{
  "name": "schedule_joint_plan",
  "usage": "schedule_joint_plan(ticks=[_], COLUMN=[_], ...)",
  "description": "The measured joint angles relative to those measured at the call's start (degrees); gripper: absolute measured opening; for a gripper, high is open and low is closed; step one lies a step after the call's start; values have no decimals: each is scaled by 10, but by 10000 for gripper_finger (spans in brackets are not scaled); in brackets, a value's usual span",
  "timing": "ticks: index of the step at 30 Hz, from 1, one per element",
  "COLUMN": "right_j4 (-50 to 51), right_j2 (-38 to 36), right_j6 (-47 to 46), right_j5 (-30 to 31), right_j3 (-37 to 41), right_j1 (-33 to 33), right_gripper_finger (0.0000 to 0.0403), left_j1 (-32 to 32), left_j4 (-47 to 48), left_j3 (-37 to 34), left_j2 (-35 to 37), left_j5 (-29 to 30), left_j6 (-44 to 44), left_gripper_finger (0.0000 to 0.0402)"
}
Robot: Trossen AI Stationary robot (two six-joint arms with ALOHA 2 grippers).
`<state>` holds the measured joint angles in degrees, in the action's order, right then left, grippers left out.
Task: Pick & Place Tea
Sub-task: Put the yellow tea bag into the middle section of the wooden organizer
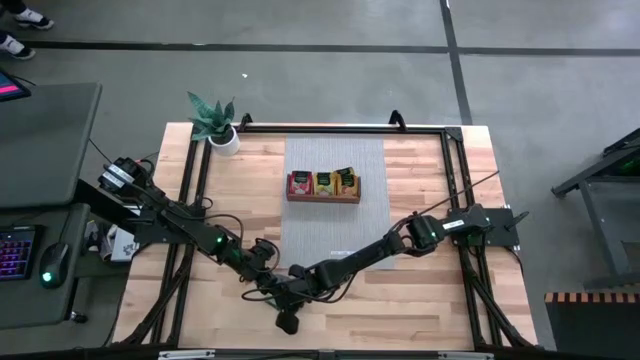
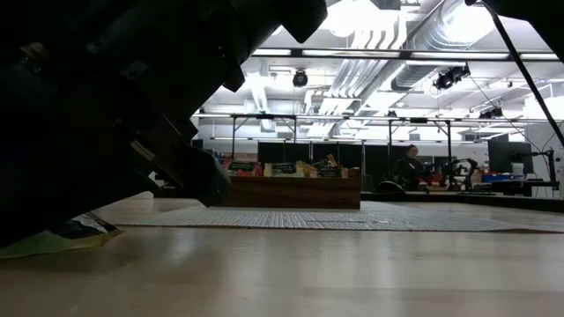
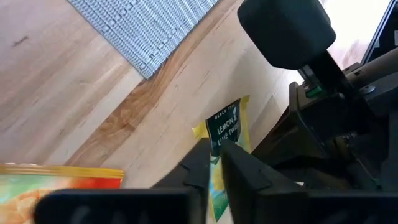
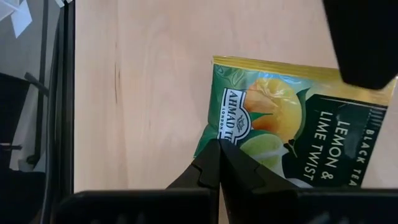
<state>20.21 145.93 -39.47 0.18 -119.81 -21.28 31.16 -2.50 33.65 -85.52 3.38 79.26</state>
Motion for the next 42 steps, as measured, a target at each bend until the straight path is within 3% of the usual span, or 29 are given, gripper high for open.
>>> schedule_joint_plan(ticks=[10, 15, 22, 42], right_j4=[-2, -8, -11, -20], right_j2=[0, 0, 0, 0], right_j6=[8, 34, 50, 140], right_j5=[6, 10, 15, 79], right_j3=[0, 0, 0, 0], right_j1=[0, -1, 2, 1], right_gripper_finger=[0, 0, 0, 0], left_j1=[0, 0, -4, -4], left_j4=[11, 6, -32, -59], left_j3=[0, 0, -2, -1], left_j2=[1, -9, -23, -29], left_j5=[2, -14, -39, -76], left_j6=[7, 20, 25, 37], left_gripper_finger=[214, 263, 261, 185])
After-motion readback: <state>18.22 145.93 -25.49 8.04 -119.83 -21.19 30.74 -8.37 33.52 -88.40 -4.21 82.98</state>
